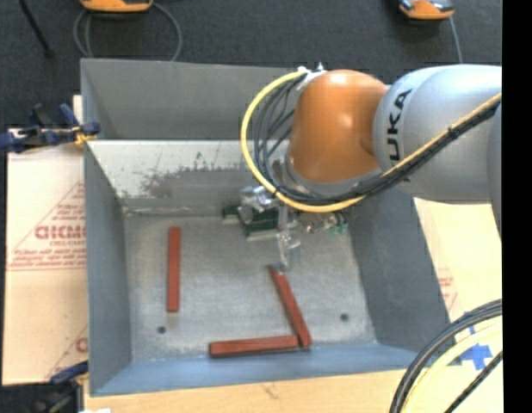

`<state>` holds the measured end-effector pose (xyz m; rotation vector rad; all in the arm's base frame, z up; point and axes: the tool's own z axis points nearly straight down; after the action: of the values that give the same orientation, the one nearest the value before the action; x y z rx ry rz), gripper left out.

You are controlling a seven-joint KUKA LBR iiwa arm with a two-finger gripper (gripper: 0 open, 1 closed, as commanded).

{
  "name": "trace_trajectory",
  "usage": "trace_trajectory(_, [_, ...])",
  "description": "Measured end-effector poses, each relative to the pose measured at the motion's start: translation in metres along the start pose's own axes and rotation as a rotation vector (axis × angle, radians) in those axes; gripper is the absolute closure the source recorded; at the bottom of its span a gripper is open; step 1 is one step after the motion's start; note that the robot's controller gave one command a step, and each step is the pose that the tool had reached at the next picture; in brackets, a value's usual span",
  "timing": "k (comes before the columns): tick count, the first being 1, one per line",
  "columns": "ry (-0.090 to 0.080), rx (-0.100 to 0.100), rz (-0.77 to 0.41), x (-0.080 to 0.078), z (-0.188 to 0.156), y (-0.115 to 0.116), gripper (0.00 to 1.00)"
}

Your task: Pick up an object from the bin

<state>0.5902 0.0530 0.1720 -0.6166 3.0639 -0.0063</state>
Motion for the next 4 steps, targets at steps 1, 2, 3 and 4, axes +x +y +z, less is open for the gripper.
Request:
trace_trajectory(1, [0.018, -0.008, -0.15, 0.062, 0.033, -0.01, 0.0])
trace_trajectory(2, [0.006, -0.006, -0.613, 0.009, 0.102, -0.046, 0.0])
trace_trajectory(3, [0.008, -0.014, -1.155, 0.02, 0.101, -0.025, 0.0])
trace_trajectory(4, [0.006, -0.014, -1.151, 0.019, 0.1, -0.025, 1.0])
